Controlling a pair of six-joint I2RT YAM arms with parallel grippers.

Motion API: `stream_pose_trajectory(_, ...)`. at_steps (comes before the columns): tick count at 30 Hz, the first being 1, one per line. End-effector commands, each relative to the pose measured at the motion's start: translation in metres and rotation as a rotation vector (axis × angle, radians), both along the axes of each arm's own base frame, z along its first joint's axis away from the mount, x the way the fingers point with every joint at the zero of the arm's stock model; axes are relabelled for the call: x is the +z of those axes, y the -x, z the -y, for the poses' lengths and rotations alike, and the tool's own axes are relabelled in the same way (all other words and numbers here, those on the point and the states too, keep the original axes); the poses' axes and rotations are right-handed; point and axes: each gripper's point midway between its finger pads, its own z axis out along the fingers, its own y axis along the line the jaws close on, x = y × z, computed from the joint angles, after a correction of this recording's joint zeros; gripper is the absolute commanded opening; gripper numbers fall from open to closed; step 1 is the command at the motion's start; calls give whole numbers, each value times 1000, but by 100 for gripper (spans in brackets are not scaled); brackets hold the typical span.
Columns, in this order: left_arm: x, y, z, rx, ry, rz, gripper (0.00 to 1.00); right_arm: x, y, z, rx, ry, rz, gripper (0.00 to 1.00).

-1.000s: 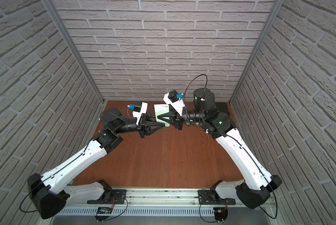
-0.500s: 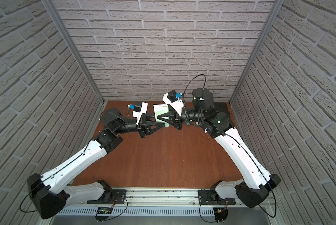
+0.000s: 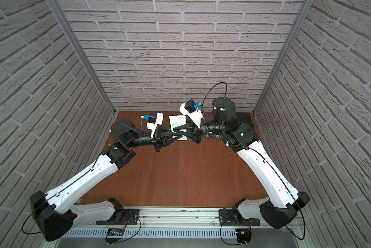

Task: Fold the square paper along the opposite sides
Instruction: Smooth out the paper.

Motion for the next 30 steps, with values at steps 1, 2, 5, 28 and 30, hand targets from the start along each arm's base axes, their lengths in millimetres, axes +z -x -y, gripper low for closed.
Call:
stream_pose_trajectory(1,22,11,-2,-11,31,71,14,13,4,-3,20,-24,44,18)
stream_pose_trajectory(2,22,10,-3,-7,31,72,13,13,4,-3,20,-24,43,18)
stream_pose_trajectory(5,22,10,-3,-3,31,72,9,13,5,-3,21,-25,45,19)
stream_pose_trajectory(28,20,13,-10,36,5,89,2,21,13,3,13,-25,74,37)
stream_pose_trajectory(30,21,14,-12,46,3,96,2,21,15,5,11,-24,81,38)
